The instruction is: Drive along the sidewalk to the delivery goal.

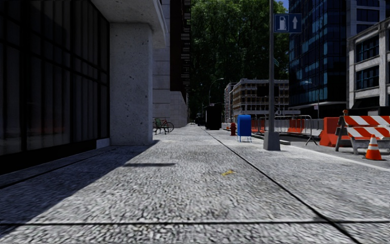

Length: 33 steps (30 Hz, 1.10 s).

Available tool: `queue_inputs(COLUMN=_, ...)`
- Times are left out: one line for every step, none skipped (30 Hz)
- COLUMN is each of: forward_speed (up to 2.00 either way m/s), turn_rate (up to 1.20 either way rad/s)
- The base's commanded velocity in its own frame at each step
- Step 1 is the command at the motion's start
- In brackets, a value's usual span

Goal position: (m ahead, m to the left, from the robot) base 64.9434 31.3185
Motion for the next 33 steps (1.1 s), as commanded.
queue_inputs(forward_speed=2.00, turn_rate=0.00)
queue_inputs(forward_speed=2.00, turn_rate=0.00)
queue_inputs(forward_speed=2.00, turn_rate=0.00)
queue_inputs(forward_speed=2.00, turn_rate=0.00)
queue_inputs(forward_speed=2.00, turn_rate=0.00)
queue_inputs(forward_speed=2.00, turn_rate=0.00)
queue_inputs(forward_speed=2.00, turn_rate=0.00)
queue_inputs(forward_speed=2.00, turn_rate=0.00)
queue_inputs(forward_speed=2.00, turn_rate=0.00)
queue_inputs(forward_speed=2.00, turn_rate=0.00)
queue_inputs(forward_speed=2.00, turn_rate=0.00)
queue_inputs(forward_speed=2.00, turn_rate=0.00)
queue_inputs(forward_speed=2.00, turn_rate=0.00)
queue_inputs(forward_speed=2.00, turn_rate=0.00)
queue_inputs(forward_speed=2.00, turn_rate=0.00)
queue_inputs(forward_speed=2.00, turn_rate=0.00)
queue_inputs(forward_speed=2.00, turn_rate=0.00)
queue_inputs(forward_speed=2.00, turn_rate=0.00)
queue_inputs(forward_speed=2.00, turn_rate=0.00)
queue_inputs(forward_speed=2.00, turn_rate=0.00)
queue_inputs(forward_speed=2.00, turn_rate=0.00)
queue_inputs(forward_speed=2.00, turn_rate=0.00)
queue_inputs(forward_speed=2.00, turn_rate=0.00)
queue_inputs(forward_speed=2.00, turn_rate=0.00)
queue_inputs(forward_speed=2.00, turn_rate=0.00)
queue_inputs(forward_speed=2.00, turn_rate=0.00)
queue_inputs(forward_speed=2.00, turn_rate=0.00)
queue_inputs(forward_speed=2.00, turn_rate=0.00)
queue_inputs(forward_speed=2.00, turn_rate=0.00)
queue_inputs(forward_speed=2.00, turn_rate=0.00)
queue_inputs(forward_speed=2.00, turn_rate=0.00)
queue_inputs(forward_speed=2.00, turn_rate=0.00)
queue_inputs(forward_speed=2.00, turn_rate=0.00)
